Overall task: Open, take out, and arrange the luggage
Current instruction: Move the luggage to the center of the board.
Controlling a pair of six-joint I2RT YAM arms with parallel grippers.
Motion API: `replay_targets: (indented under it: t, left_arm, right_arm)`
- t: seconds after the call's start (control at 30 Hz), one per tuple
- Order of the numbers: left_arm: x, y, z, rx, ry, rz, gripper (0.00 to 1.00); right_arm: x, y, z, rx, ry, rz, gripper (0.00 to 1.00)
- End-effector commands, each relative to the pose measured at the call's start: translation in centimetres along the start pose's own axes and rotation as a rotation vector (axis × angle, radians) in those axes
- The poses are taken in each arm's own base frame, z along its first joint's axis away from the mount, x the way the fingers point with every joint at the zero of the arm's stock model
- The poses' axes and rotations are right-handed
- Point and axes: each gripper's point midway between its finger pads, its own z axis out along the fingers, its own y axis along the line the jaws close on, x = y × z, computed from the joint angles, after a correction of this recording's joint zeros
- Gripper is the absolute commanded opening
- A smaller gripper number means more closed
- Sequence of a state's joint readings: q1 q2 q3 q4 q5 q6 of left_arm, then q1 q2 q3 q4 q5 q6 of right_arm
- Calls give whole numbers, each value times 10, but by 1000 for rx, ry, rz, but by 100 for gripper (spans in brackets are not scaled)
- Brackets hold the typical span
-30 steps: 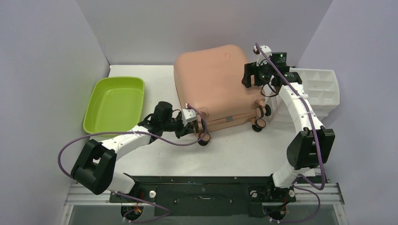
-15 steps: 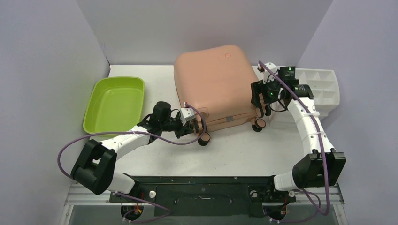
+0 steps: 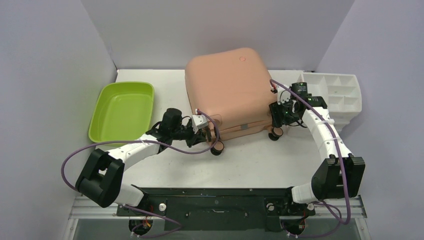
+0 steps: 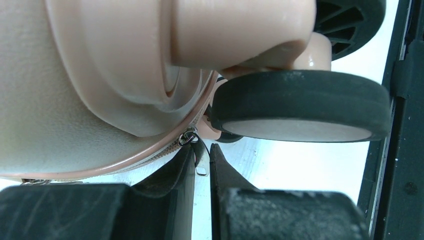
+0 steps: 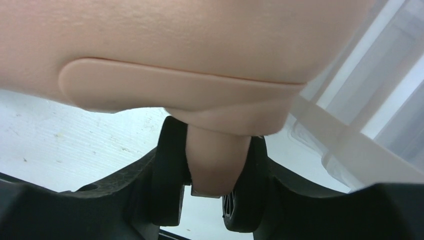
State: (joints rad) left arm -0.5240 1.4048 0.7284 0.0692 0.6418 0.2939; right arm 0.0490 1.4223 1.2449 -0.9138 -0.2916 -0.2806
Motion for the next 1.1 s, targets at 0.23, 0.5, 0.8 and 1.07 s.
replay_targets:
  t: [0.23,0.5,0.8,1.07]
  left_arm:
    - [-38,69,-37,-209,-143,45,0]
    - [-27,110,-71,-380,-116,61,0]
    - [-17,81,-79,-349,-211,214,0]
    - [-22,71,-77,-363,-295,246,0]
  right_arm:
    - [-34,73,23,-139,-84,-146,30]
    - [-77,125,28,-287,-191,-102,29]
    - [-98,183,40,-490,-165,-92,25]
    - [-89,228,52,-607,-92,-136,24]
